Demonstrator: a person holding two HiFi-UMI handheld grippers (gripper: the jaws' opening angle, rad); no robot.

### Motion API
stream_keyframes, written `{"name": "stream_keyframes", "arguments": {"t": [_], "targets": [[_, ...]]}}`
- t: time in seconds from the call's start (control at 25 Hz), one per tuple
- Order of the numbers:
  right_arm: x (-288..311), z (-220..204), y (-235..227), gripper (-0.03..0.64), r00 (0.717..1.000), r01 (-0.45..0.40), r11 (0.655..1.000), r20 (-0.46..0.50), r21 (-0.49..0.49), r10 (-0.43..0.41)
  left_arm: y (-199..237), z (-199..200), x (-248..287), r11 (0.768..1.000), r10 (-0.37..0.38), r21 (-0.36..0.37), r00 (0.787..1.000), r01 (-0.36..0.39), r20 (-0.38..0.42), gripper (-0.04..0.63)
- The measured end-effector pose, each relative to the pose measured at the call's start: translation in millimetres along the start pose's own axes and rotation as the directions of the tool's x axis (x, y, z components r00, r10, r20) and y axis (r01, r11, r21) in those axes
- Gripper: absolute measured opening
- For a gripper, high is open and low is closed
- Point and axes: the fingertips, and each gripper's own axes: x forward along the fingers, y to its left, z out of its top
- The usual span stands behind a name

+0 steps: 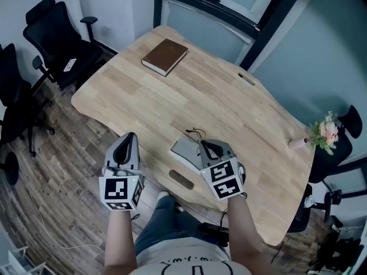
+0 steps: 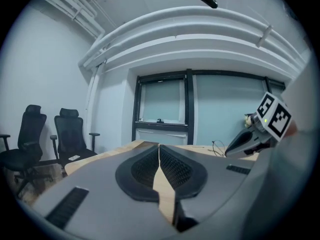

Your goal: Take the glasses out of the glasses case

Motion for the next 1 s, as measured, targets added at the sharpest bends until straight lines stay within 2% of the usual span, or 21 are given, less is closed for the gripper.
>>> {"name": "stream_keyframes", "arguments": {"t": [0.12, 0.2, 0.32, 0.52, 0.64, 1.0], "targets": [[-34, 14, -12, 0.018, 0.990, 0.050, 0.997, 0.125, 0.064, -0.058, -17, 11, -8, 1.000, -0.014, 0.021, 1.000, 0.014, 0.023, 0.017], [-58, 20, -20, 0.018, 0.971, 0.095, 0.990, 0.211, 0.106, -0.115, -30, 20, -15, 0.999, -0.023, 0.033, 0.999, 0.022, 0.038, 0.017], [-93, 23, -31, 0.018, 0.925, 0.150, 0.974, 0.323, 0.170, -0.199, -49, 34, -26, 0.998, -0.032, 0.052, 0.997, 0.029, 0.066, 0.017], [-147, 26, -43, 0.018, 0.843, 0.178, 0.947, 0.455, 0.267, -0.287, -76, 66, -40, 0.994, -0.055, 0.096, 0.991, 0.043, 0.126, 0.017], [-172, 29, -49, 0.018, 0.802, 0.190, 0.936, 0.504, 0.296, -0.322, -89, 85, -47, 0.992, -0.066, 0.116, 0.984, 0.048, 0.164, 0.017], [-225, 44, -60, 0.018, 0.733, 0.261, 0.923, 0.564, 0.284, -0.381, -124, 125, -56, 0.974, -0.133, 0.212, 0.961, 0.081, 0.244, 0.017]]}}
